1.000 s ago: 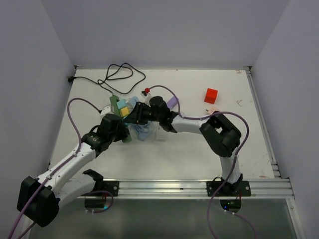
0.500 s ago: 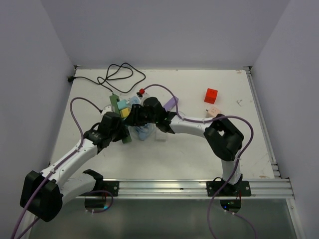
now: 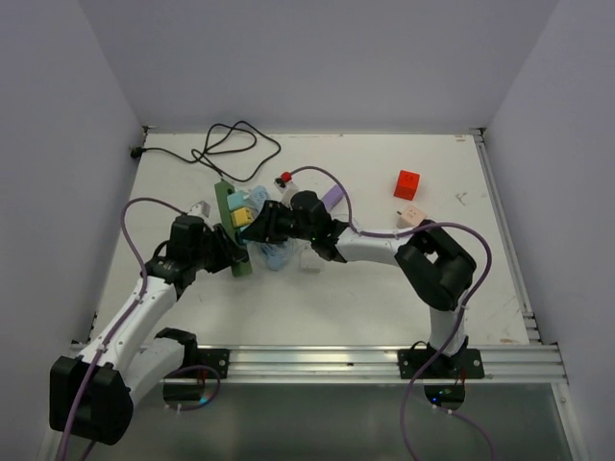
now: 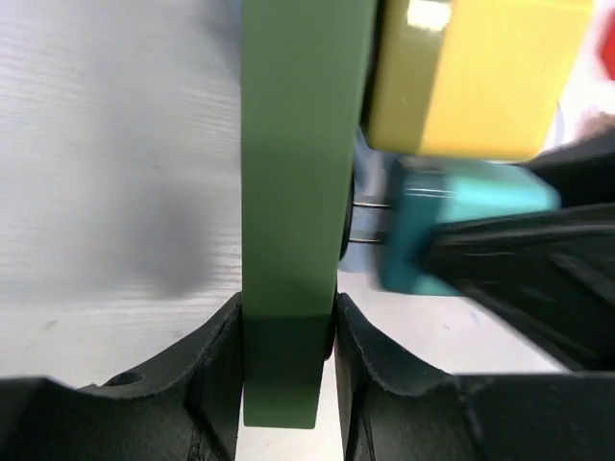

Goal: Pull the plug off the socket

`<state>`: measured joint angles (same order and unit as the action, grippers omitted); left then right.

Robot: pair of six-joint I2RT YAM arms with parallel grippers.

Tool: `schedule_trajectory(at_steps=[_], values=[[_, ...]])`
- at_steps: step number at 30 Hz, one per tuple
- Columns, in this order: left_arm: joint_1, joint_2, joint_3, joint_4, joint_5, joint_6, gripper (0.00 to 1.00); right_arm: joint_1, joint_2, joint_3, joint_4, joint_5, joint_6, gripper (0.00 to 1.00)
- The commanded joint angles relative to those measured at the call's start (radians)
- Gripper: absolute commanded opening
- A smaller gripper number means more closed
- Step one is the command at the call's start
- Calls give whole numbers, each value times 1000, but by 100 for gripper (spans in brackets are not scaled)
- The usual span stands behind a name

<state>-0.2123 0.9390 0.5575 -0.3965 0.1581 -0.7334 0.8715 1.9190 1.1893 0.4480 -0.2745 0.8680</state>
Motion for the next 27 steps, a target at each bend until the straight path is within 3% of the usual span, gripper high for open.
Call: schedule_trajectory(at_steps=[1,9,15,19,27], values=[[88,-11,-47,-13,-218,28,0,-78,-74,-45,190,-89,109,2],[91,-3,-2,-21,-213,26,0,-81,-97,-16,74,-42,48,2],[91,6,22,-38,-232,51,0,-81,-173,-19,-214,72,-76,8],[91,6,36,-33,-229,68,0,-98,-242,-91,-308,138,-144,10],[91,26,91,-25,-178,117,0,-141,-264,-220,-344,112,-178,17]])
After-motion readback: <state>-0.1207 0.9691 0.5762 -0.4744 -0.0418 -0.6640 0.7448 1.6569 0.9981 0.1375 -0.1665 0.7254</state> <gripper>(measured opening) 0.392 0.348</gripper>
